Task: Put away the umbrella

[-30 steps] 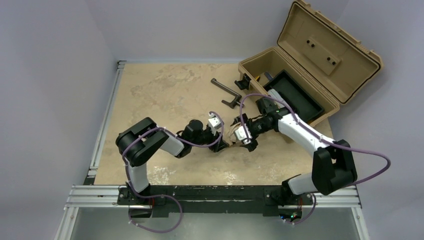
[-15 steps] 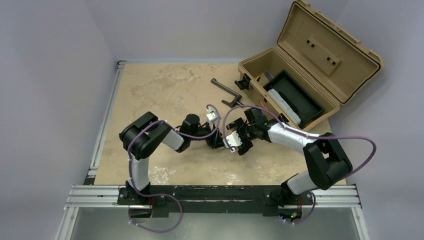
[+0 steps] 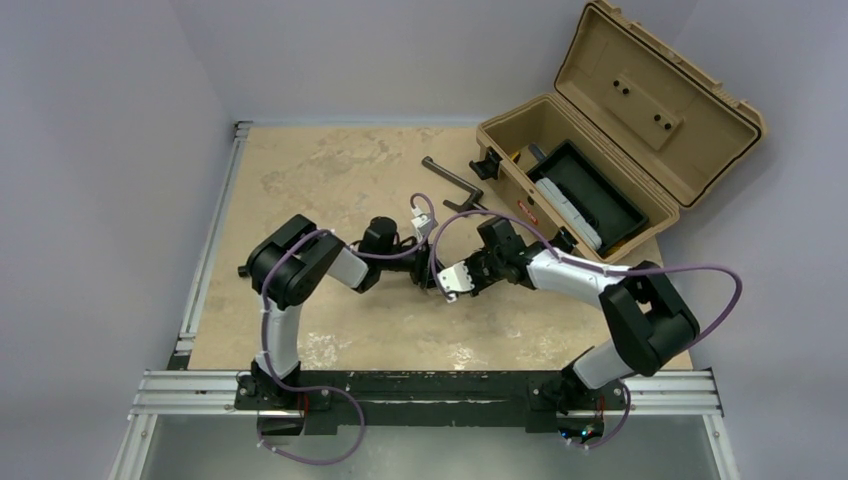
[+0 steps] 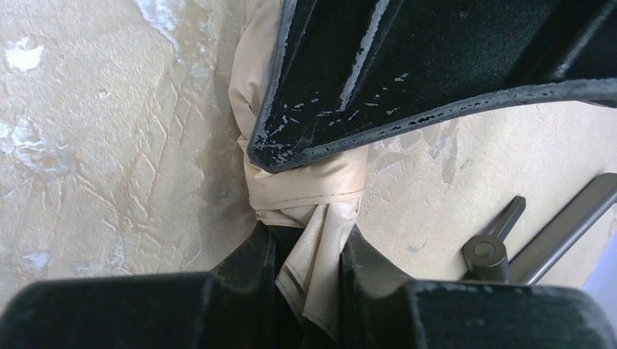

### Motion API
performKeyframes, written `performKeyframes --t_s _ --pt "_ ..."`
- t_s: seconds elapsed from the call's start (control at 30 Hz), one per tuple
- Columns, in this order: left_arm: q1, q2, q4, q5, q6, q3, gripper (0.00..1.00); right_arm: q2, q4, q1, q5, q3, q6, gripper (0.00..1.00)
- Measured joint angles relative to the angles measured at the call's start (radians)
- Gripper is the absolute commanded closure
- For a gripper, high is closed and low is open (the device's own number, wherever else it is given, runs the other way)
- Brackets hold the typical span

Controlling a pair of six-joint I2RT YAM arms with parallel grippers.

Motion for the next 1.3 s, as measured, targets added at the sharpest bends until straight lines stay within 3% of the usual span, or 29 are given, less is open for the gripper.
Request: performKeyframes --t_s 0.03,0.23,0.33,0.67,0.97,1.3 --pt "0.006 0.005 -0.002 0.013 -0.008 0.005 1.0 0.002 -0.002 0.002 0.003 0.004 0.013 0.98" --pt "0.046 -0.014 -0.023 0.048 -0.089 0.002 0.67 0.08 -0.07 0.013 -0.001 0.103 0.11 1.0" --pt "0.062 -0.053 -0.084 0.036 -0.109 -0.004 0.6 0.131 -0.112 0.017 -0.015 0.166 0.152 1.0" --pt "0.075 -0.257 -0.407 -0.139 -0.066 -0.026 0.51 0.251 -0.208 0.024 -0.088 0.309 0.251 1.0" --pt "0.087 -0.52 -0.517 -0.331 -0.019 -0.166 0.49 0.327 -0.243 0.031 -0.174 0.385 0.316 1.0" --pt "0.094 -0.769 -0.586 -0.425 0.046 -0.254 0.49 0.406 -0.318 0.014 -0.23 0.47 0.377 1.0"
